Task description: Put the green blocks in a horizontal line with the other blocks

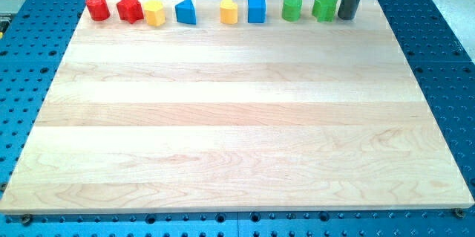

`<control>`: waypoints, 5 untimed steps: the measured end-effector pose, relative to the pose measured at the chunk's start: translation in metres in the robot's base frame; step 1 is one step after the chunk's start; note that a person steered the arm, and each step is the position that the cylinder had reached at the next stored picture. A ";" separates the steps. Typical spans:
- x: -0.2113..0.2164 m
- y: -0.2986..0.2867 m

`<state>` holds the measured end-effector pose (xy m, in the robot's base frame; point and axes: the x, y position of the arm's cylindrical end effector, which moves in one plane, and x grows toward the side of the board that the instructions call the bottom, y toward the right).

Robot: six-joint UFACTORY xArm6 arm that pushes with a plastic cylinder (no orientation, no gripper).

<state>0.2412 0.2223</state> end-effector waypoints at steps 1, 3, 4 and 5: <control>0.000 -0.017; 0.026 -0.024; 0.028 -0.019; 0.029 -0.006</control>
